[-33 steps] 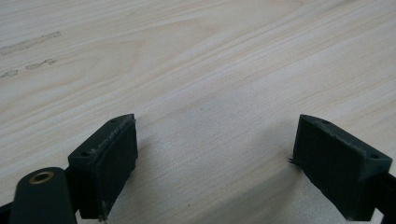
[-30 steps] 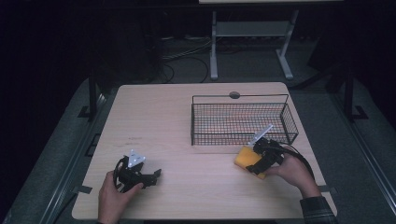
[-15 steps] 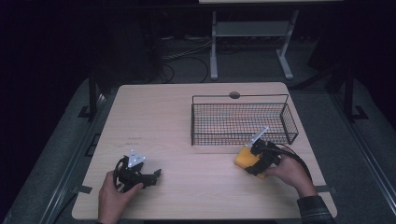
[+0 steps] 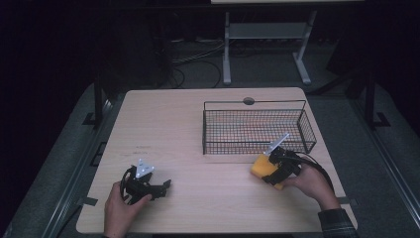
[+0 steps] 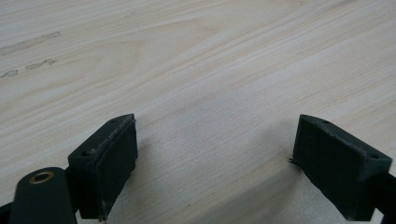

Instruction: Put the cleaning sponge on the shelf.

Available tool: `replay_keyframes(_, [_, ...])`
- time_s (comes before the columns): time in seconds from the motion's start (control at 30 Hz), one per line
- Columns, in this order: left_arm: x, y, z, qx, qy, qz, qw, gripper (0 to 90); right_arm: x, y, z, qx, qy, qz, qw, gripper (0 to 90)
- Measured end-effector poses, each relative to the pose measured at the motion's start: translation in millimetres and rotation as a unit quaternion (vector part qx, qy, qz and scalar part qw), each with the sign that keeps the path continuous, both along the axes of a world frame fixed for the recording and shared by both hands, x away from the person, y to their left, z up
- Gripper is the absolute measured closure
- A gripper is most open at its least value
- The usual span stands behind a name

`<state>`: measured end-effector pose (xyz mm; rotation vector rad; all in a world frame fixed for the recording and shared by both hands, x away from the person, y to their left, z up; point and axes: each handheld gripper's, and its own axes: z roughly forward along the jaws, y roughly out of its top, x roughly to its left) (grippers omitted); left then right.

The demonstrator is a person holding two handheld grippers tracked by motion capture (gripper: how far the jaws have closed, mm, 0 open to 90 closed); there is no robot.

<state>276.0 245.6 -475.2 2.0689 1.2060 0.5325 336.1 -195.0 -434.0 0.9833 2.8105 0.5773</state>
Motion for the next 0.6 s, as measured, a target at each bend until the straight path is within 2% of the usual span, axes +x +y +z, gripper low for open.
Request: replay_keyframes(0.6, [0.0, 0.0, 0.0, 0.000, 0.000, 0.000, 1.0000, 13.1, -6.3, -17.5, 34.7, 0.010, -0.005, -0.008, 0.9999, 22.4])
